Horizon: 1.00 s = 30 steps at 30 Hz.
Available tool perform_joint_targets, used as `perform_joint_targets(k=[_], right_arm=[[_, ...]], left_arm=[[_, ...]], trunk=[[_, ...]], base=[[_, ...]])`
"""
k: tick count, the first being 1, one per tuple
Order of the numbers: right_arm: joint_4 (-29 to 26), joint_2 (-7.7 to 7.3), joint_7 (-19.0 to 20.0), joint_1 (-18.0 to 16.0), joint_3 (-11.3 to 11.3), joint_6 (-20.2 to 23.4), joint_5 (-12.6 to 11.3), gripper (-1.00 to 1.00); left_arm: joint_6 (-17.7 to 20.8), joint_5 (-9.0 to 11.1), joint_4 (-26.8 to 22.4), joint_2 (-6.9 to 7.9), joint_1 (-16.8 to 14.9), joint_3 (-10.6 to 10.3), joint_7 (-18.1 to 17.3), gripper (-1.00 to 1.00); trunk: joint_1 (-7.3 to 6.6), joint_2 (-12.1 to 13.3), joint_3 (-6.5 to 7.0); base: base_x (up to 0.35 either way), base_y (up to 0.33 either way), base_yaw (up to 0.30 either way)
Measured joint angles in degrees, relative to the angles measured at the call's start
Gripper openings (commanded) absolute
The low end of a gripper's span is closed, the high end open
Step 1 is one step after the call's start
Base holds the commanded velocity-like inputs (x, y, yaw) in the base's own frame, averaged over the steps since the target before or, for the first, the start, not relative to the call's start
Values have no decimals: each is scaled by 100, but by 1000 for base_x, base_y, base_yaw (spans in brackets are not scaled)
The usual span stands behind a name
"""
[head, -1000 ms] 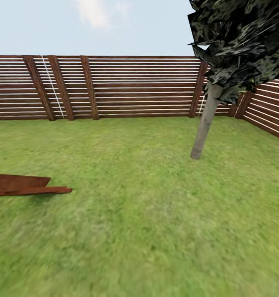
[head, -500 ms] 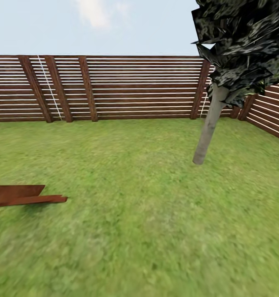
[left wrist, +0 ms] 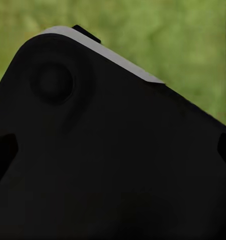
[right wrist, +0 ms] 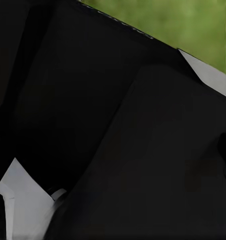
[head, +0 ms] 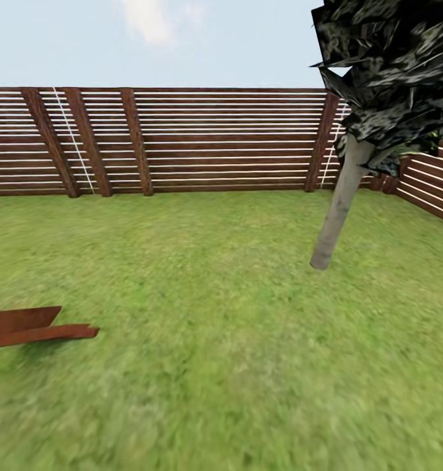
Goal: Take the three Easter eggs out of the wicker basket on the lawn in the garden, then place them on the lawn next to a single tree (choose any tree) so that all three eggs are next to the same tree and none are left in the basket.
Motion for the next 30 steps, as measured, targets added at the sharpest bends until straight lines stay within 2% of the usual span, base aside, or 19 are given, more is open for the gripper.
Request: perform_joint_targets(k=[30], right_arm=[[0, 0, 0, 0, 2, 0, 0, 100]], left_arm=[[2, 0, 0, 0, 0, 0, 0, 100]], trunk=[[0, 0, 0]], base=[[343, 0, 0]])
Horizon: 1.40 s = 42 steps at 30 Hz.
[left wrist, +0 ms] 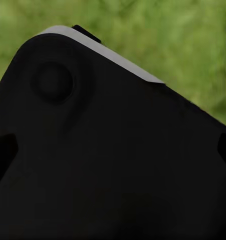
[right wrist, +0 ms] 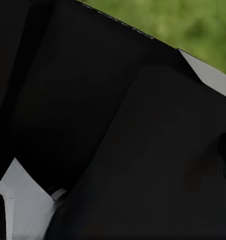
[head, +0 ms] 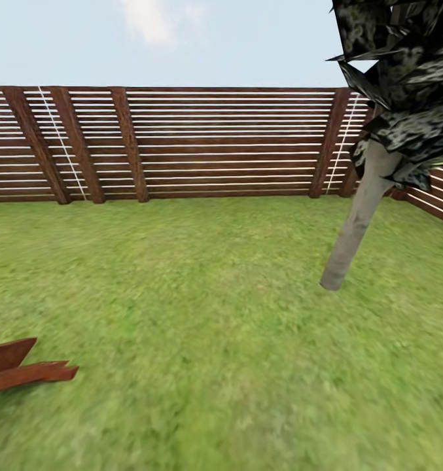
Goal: Take the three Easter eggs out of the wicker basket on the lawn in the garden, then place them on the lawn next to a single tree (choose any tree) so that all three eggs are next to the same tree and none are left in the basket.
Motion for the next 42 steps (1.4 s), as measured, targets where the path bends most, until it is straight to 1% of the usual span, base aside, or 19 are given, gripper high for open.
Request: perform_joint_targets(k=[42], right_arm=[[0, 0, 0, 0, 0, 0, 0, 100]], left_arm=[[-5, 0, 0, 0, 0, 0, 0, 100]], trunk=[[0, 0, 0]], base=[[343, 0, 0]])
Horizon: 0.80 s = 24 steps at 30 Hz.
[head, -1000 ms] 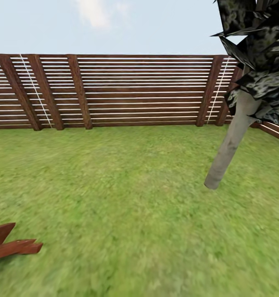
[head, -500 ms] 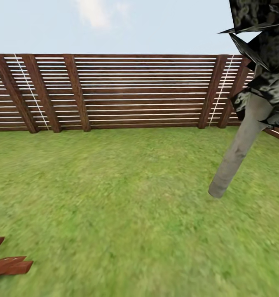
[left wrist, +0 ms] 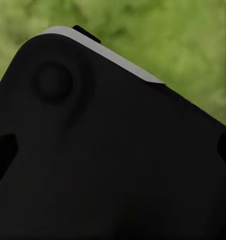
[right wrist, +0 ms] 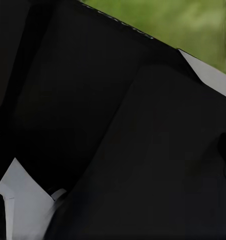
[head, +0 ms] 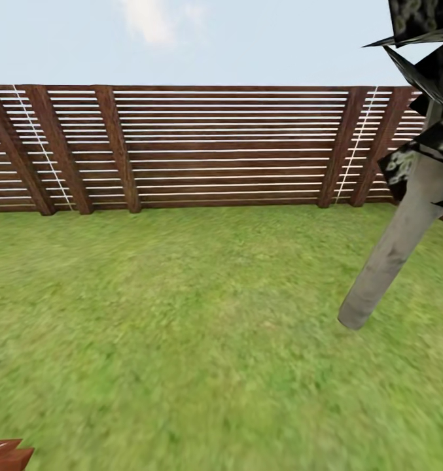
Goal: Take the three Easter eggs out of the wicker basket on the lawn in the garden, then place them on the lawn next to a single tree (choose any tree) so that all three eggs are next to the same tree and none are left in the basket.
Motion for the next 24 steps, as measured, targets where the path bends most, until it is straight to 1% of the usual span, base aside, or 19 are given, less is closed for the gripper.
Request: perform_joint_targets(k=[9, 24], right_arm=[[0, 0, 0, 0, -2, 0, 0, 100], [1, 0, -4, -1, -8, 0, 0, 100]], left_arm=[[-2, 0, 0, 0, 0, 0, 0, 100], [-2, -2, 0, 0, 0, 0, 0, 100]], trunk=[[0, 0, 0], [0, 0, -6]], base=[[343, 0, 18], [343, -5, 84]])
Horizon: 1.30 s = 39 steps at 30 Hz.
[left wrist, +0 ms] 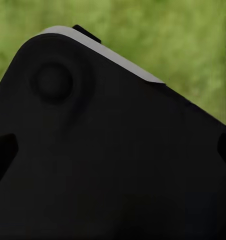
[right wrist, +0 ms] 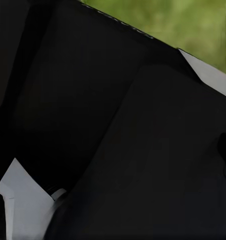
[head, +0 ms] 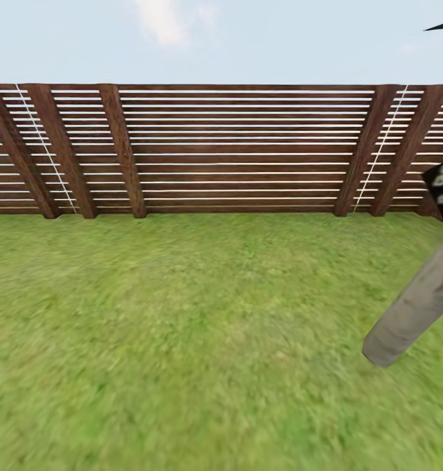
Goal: Take the three Easter eggs out of the wicker basket on the lawn in the garden, then place them on the lawn next to a single tree (choose any tree) so that all three eggs are next to the same tree and none are left in the basket.
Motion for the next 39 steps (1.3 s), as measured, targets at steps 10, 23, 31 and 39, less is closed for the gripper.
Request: perform_joint_targets(k=[10, 23, 31, 39], right_arm=[[0, 0, 2, 0, -1, 0, 0, 100], [0, 0, 0, 0, -1, 0, 0, 100], [0, 0, -1, 0, -1, 1, 0, 100], [0, 0, -1, 0, -1, -11, 0, 100]], left_arm=[[1, -4, 0, 0, 0, 0, 0, 100], [1, -6, 0, 0, 0, 0, 0, 100], [1, -8, 0, 0, 0, 0, 0, 100], [0, -4, 0, 0, 0, 0, 0, 100]], trunk=[[0, 0, -20], [0, 0, -52], [0, 0, -76], [0, 0, -105]], base=[[343, -72, 100], [343, -96, 103], [342, -116, 113], [340, -96, 124]])
